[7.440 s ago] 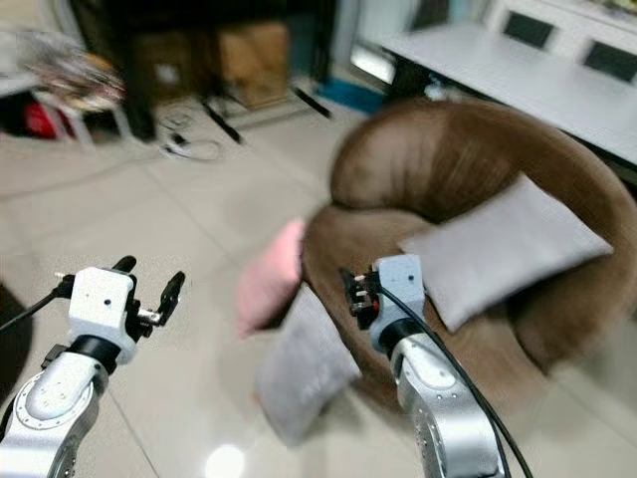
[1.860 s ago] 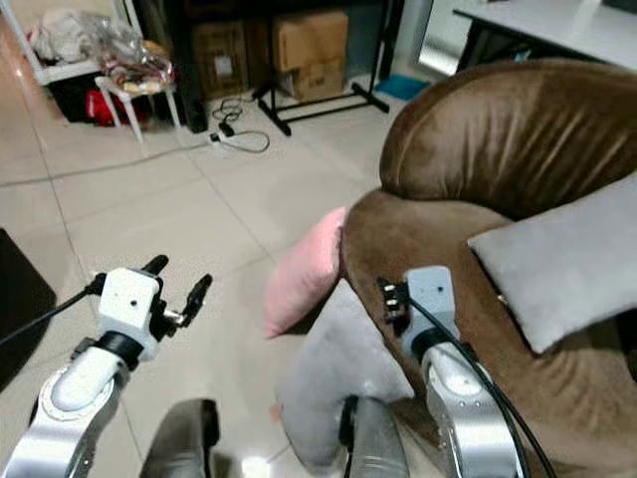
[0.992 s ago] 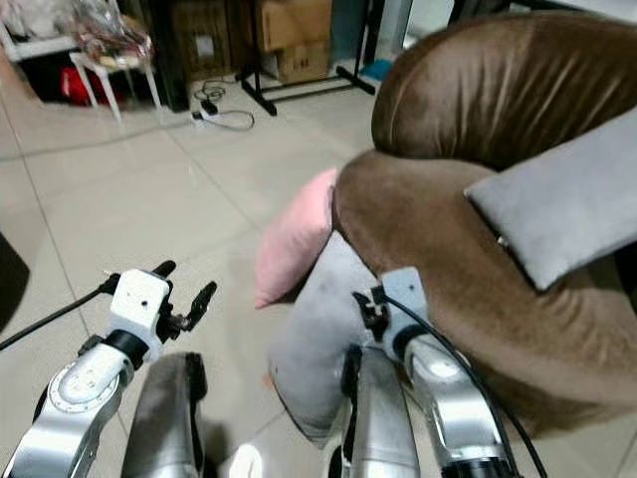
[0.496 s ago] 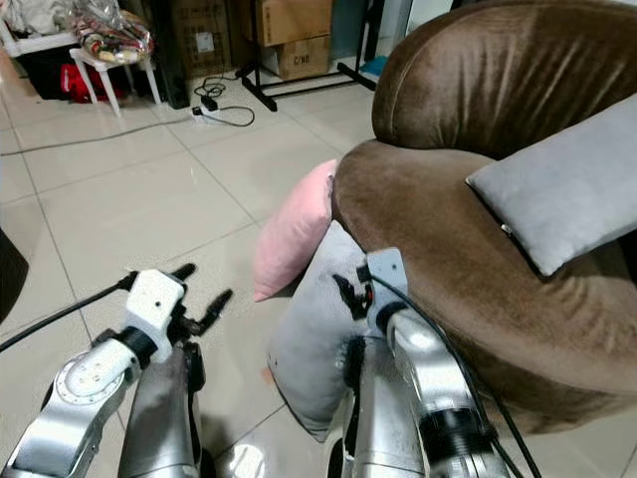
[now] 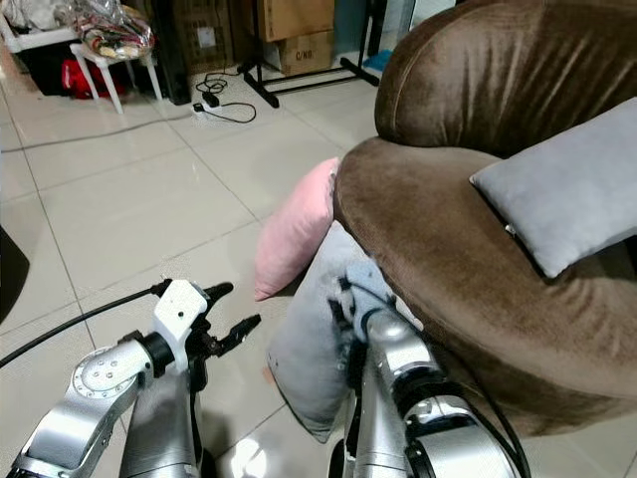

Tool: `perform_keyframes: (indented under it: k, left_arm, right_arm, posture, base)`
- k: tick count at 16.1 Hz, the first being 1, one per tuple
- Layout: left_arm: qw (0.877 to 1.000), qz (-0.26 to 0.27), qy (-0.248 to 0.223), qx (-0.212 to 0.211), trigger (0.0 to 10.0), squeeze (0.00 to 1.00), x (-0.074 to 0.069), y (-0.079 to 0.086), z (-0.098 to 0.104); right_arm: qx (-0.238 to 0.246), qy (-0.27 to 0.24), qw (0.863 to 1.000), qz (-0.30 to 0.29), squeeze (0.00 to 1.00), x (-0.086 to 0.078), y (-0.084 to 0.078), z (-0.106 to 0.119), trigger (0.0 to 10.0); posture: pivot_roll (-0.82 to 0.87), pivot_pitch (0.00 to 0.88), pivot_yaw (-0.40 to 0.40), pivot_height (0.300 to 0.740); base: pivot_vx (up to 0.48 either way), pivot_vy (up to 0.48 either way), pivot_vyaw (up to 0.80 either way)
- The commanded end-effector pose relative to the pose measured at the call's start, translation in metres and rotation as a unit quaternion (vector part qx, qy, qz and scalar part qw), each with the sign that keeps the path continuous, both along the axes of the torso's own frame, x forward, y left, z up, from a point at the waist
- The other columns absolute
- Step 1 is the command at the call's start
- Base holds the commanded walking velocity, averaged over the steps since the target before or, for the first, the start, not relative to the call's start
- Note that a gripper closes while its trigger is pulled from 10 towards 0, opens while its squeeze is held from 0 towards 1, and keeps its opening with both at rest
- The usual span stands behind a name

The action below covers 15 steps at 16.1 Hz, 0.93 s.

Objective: Move the pillow to the sofa from floor

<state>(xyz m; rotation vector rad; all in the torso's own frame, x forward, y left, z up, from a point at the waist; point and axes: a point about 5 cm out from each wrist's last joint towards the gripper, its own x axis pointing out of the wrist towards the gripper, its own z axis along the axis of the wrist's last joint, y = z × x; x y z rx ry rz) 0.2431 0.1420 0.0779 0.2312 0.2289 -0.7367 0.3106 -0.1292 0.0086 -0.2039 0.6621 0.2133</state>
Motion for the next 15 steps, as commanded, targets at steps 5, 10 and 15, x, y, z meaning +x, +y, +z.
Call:
perform_keyframes:
  k: [5, 10, 15]
  left_arm:
    - [1.0, -0.01, 0.007, 0.009, 10.0, 0.0, -0.007, 0.004, -0.001]
    - [1.0, -0.017, 0.009, 0.002, 10.0, 0.0, -0.013, 0.005, 0.001]
    - [0.998, -0.055, 0.038, 0.018, 10.0, 0.0, -0.031, 0.017, 0.003]
  right_arm:
    - [-0.004, -0.07, 0.995, -0.075, 0.0, 0.017, -0.007, 0.018, 10.0]
    - [-0.021, -0.101, 0.987, -0.123, 0.0, 0.023, -0.024, 0.025, 10.0]
    - [0.043, -0.023, 0.986, -0.16, 0.0, 0.006, -0.028, 0.002, 10.0]
  posture:
    - [0.08, 0.043, -0.047, 0.429]
    - [0.08, 0.081, -0.035, 0.429]
    - [0.13, 0.146, 0.006, 0.429]
  base:
    - [0.0, 0.0, 0.0]
    - [0.0, 0.0, 0.0]
    - [0.0, 0.0, 0.0]
